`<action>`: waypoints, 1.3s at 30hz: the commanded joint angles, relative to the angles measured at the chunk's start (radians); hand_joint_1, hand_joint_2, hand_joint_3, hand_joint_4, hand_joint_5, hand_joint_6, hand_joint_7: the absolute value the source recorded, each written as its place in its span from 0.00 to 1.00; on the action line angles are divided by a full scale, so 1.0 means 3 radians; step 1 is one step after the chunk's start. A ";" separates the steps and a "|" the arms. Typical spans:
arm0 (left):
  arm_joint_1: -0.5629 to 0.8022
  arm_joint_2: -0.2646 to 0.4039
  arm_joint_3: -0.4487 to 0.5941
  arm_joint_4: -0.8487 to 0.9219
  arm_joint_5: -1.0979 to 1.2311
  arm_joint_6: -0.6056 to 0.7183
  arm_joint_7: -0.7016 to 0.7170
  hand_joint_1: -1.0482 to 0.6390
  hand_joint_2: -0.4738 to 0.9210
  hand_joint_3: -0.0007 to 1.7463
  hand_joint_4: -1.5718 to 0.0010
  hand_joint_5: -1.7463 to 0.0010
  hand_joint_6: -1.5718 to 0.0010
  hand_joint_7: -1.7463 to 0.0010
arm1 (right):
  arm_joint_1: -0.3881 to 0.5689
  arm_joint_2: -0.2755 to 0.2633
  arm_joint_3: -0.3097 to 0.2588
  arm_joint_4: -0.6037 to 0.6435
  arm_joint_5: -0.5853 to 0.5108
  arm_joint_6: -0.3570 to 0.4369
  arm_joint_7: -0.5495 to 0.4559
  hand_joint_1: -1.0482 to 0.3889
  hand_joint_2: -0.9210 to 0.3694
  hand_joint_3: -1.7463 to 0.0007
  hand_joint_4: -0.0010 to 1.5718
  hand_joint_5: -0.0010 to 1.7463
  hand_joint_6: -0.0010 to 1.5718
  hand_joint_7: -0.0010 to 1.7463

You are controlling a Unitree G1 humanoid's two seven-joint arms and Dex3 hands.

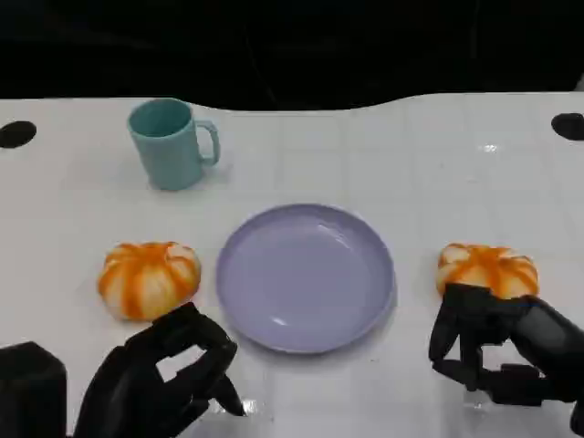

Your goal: Grasp the bread from the table and place it into the plate.

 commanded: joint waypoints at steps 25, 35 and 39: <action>-0.0026 0.0028 0.0049 0.0004 -0.0005 -0.0009 0.0021 0.31 1.00 0.18 0.54 0.00 0.55 0.16 | -0.0022 -0.0021 -0.0019 0.0005 -0.0025 -0.0029 -0.0013 0.46 0.00 0.84 0.43 1.00 0.31 0.94; -0.0031 0.0033 0.0046 0.0033 0.0008 -0.0061 -0.0006 0.30 1.00 0.18 0.55 0.00 0.56 0.16 | -0.0019 0.0016 -0.0046 0.0019 -0.0006 -0.0133 -0.0062 0.44 0.00 0.84 0.40 1.00 0.33 0.80; -0.0037 0.0031 0.0051 0.0040 -0.0006 -0.0048 -0.0001 0.31 1.00 0.19 0.55 0.00 0.56 0.16 | -0.0003 0.0012 -0.0082 -0.0054 -0.0174 -0.0288 -0.0244 0.45 0.00 0.87 0.38 0.93 0.35 0.65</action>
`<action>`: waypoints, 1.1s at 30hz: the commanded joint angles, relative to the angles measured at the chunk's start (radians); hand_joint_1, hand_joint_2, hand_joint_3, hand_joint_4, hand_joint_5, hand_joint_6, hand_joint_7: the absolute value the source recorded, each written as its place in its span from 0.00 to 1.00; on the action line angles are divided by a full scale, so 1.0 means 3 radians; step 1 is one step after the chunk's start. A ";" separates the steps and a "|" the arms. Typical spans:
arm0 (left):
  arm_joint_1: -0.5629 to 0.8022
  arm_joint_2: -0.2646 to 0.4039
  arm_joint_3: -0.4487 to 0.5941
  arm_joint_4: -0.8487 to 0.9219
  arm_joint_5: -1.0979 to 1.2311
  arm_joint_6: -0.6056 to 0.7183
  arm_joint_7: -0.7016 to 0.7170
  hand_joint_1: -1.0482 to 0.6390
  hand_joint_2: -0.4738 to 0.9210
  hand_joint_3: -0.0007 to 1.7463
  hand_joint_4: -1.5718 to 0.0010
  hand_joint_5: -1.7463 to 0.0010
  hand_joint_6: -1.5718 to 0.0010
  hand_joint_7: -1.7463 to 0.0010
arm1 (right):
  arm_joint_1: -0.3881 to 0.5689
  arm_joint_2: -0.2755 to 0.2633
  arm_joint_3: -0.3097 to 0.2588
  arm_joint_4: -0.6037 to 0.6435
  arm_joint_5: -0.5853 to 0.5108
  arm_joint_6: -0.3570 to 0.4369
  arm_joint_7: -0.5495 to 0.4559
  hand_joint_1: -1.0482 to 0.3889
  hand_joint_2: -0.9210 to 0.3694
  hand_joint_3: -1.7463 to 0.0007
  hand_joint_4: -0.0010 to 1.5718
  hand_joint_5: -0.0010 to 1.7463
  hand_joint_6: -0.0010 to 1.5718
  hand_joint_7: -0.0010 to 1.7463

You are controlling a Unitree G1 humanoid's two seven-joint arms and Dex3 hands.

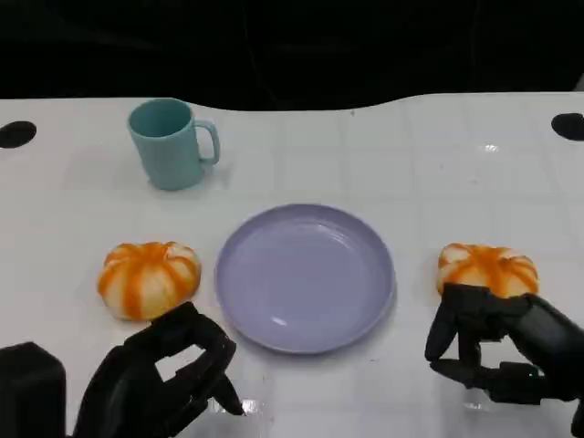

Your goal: Grasp the bread from the table and place it into the plate.

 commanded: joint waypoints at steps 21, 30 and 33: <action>-0.0040 0.0035 0.0052 0.0049 -0.0006 -0.0047 -0.0020 0.31 1.00 0.19 0.54 0.00 0.56 0.16 | -0.0077 -0.0321 -0.0298 -0.0233 -0.1913 -0.0782 -0.1497 0.44 0.01 1.00 0.17 0.41 0.37 0.06; -0.0043 0.0034 0.0030 0.0039 0.0022 -0.0046 -0.0003 0.31 1.00 0.18 0.55 0.00 0.56 0.16 | -0.0038 -0.0470 -0.0261 -0.0450 -0.2309 -0.0491 -0.1532 0.44 0.05 1.00 0.02 0.31 0.25 0.00; -0.0041 0.0031 0.0026 0.0031 0.0020 -0.0042 -0.0001 0.31 1.00 0.18 0.55 0.00 0.56 0.16 | -0.0019 -0.0515 -0.0235 -0.0553 -0.2365 -0.0325 -0.1417 0.42 0.05 1.00 0.00 0.24 0.19 0.00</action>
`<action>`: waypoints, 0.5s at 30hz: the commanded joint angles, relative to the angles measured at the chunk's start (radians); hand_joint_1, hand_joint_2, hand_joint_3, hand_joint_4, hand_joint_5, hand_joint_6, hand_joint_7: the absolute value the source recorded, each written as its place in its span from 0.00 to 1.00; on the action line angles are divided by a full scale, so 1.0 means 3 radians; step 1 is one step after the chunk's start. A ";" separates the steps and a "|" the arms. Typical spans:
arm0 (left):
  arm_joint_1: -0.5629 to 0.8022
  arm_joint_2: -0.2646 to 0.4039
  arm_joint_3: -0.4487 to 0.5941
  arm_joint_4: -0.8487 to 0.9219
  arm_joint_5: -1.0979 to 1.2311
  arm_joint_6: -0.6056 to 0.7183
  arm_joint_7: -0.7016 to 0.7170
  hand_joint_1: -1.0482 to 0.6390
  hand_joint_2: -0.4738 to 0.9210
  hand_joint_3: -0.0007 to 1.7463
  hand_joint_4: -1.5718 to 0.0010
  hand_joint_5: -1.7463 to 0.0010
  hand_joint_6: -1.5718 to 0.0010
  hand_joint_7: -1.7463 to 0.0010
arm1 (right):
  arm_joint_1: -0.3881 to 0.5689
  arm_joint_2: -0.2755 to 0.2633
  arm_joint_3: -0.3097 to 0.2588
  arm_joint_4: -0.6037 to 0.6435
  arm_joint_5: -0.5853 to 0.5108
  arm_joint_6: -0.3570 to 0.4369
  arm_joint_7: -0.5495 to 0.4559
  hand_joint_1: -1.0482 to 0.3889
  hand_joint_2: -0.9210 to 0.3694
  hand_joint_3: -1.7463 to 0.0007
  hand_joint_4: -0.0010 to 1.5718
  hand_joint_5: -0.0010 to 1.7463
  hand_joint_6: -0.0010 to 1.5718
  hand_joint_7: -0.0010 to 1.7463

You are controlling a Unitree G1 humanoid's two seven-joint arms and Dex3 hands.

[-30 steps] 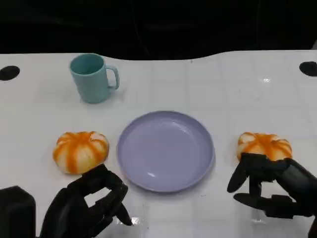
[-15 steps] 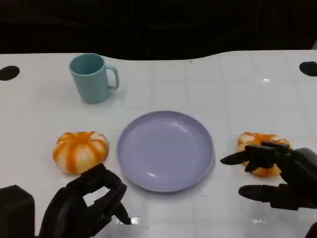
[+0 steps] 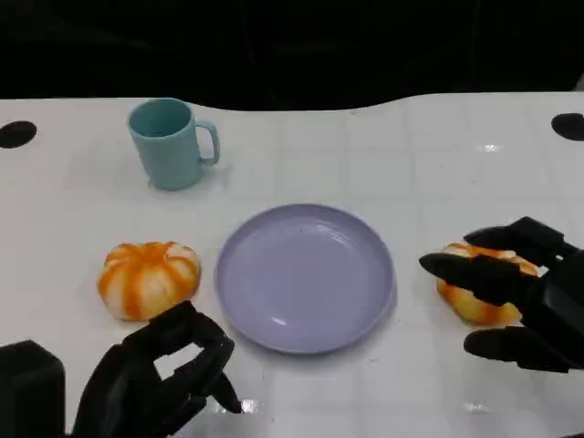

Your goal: Grasp the bread from the table and place it into the plate.

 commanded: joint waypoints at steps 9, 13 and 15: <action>-0.0038 0.0007 0.0012 0.0006 -0.0012 0.0013 0.0032 0.31 1.00 0.17 0.55 0.00 0.56 0.17 | -0.0030 -0.0221 0.0108 -0.0239 -0.0159 0.0499 0.0316 0.42 0.09 1.00 0.00 0.13 0.14 0.00; -0.0039 0.0003 0.0009 0.0006 -0.0002 0.0003 0.0031 0.31 1.00 0.17 0.55 0.00 0.55 0.16 | -0.0126 -0.0304 0.0199 -0.0174 -0.0309 0.0586 0.0360 0.41 0.09 1.00 0.00 0.13 0.15 0.00; -0.0038 0.0000 0.0012 -0.0007 -0.0006 0.0028 0.0048 0.31 1.00 0.17 0.54 0.00 0.55 0.16 | -0.0189 -0.0334 0.0256 -0.0106 -0.0372 0.0630 0.0386 0.41 0.09 1.00 0.00 0.14 0.15 0.01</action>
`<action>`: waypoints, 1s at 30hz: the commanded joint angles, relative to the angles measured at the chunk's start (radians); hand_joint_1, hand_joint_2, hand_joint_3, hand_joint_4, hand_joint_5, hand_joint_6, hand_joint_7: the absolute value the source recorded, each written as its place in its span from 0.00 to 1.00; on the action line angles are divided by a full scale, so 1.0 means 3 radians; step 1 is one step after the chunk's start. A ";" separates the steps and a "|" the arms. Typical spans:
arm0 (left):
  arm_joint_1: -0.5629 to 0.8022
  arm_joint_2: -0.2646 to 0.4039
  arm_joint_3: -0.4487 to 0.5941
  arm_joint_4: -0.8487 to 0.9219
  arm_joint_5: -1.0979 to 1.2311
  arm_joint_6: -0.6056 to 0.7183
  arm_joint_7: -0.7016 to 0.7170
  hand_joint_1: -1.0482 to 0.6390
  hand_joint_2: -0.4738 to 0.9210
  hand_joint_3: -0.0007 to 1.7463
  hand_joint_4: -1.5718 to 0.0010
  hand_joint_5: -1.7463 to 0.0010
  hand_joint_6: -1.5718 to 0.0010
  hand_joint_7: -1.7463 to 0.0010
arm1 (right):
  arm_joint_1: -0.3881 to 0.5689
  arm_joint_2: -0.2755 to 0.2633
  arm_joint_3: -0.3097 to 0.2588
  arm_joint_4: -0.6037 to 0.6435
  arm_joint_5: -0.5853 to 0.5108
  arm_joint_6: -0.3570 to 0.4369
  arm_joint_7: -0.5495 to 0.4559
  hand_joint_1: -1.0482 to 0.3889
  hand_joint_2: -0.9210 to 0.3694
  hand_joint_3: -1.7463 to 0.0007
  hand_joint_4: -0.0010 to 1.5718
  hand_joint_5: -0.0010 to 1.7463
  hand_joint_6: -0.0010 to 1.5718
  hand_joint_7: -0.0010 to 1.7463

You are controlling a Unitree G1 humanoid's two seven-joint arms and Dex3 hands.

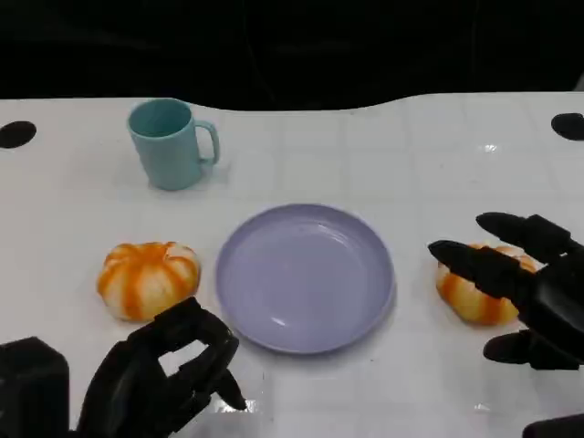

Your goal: Grasp the bread from the table and place it into the plate.

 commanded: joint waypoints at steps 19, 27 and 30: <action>0.0012 0.0002 0.0035 -0.0024 -0.0003 0.0006 0.0049 0.31 1.00 0.18 0.54 0.00 0.56 0.15 | -0.1023 -0.0080 0.0796 0.1421 -0.0516 0.0230 -0.0275 0.39 0.07 1.00 0.06 0.17 0.18 0.00; 0.0040 0.0000 0.0018 -0.0060 -0.0001 -0.0012 0.0040 0.31 1.00 0.18 0.55 0.00 0.56 0.15 | -0.1360 0.0035 0.1105 0.1885 -0.0553 0.0328 -0.0322 0.42 0.05 1.00 0.12 0.12 0.20 0.00; 0.0043 -0.0008 0.0016 -0.0074 0.0000 0.0005 0.0058 0.30 1.00 0.18 0.55 0.00 0.55 0.15 | -0.1455 0.0083 0.1192 0.2018 -0.0542 0.0353 -0.0337 0.44 0.05 1.00 0.14 0.11 0.22 0.01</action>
